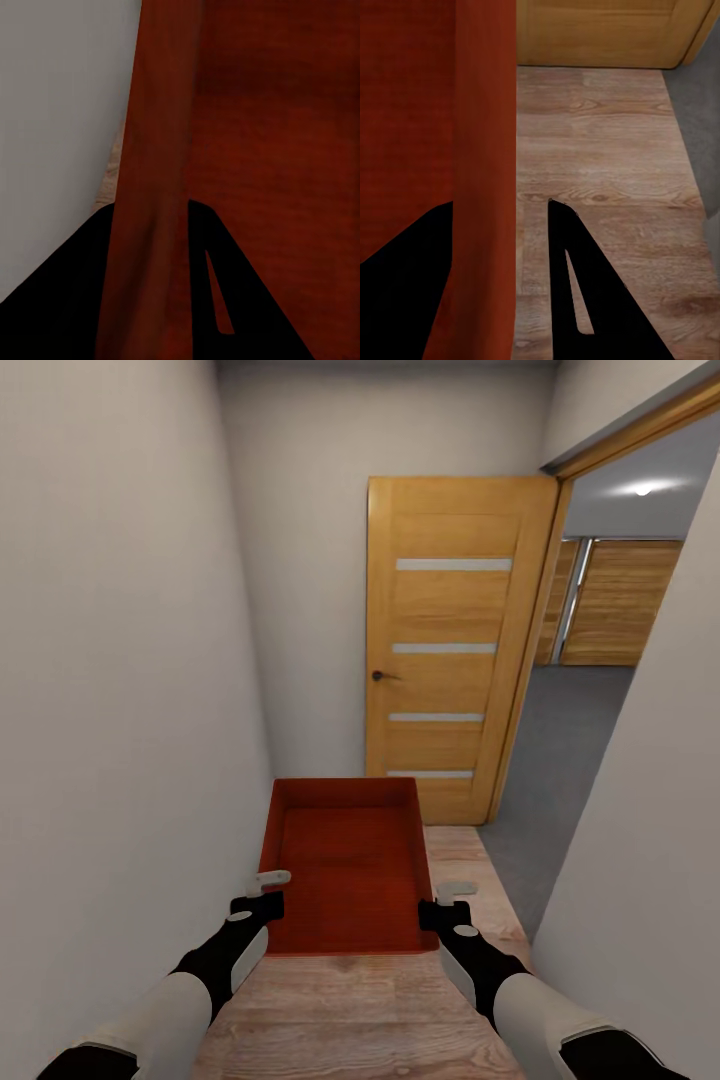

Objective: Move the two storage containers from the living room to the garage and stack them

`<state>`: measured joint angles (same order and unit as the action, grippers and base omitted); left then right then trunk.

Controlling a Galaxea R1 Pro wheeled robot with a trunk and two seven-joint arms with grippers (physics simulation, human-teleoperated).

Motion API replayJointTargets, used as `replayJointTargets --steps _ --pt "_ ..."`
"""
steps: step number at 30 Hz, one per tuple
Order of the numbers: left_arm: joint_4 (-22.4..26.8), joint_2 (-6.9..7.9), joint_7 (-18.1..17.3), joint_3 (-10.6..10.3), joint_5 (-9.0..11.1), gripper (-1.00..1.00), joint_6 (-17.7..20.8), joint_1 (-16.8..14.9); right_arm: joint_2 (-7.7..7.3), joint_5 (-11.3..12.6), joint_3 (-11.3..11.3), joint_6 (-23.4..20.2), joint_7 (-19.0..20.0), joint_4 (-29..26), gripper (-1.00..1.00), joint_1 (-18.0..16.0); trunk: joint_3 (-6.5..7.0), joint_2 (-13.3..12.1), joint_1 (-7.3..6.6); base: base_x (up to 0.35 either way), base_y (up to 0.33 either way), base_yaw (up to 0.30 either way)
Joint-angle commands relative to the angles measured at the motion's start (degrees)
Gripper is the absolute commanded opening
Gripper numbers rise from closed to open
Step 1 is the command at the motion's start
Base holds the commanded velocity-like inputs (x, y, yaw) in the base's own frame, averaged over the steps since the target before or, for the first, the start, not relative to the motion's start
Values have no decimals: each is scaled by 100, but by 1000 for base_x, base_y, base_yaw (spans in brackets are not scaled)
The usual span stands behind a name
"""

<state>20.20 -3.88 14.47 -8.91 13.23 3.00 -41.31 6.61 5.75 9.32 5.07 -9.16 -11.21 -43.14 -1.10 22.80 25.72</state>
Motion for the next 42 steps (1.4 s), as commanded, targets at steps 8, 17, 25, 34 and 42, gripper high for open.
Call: replayJointTargets --steps 8,17,25,34,42 --pt "36 256 153 293 -76 -100 -212 -8 -2 98 44 20 -24 14 -100 -1 -11 12 7 321 0 0" --pt "37 259 153 293 -77 -100 -212 -8 -2 93 44 20 -24 14 -100 -1 -11 12 7 321 0 0" --pt "37 262 153 293 -75 -100 -212 -8 -2 93 44 20 -24 14 -100 -1 -11 12 7 321 0 0" --pt "37 258 153 293 -75 -100 -212 -8 -2 93 44 20 -24 14 -100 -1 -11 12 7 321 0 0" --pt "39 258 153 293 -76 -100 -212 -8 -2 87 44 20 -24 14 -100 -1 -11 12 7 321 0 0"
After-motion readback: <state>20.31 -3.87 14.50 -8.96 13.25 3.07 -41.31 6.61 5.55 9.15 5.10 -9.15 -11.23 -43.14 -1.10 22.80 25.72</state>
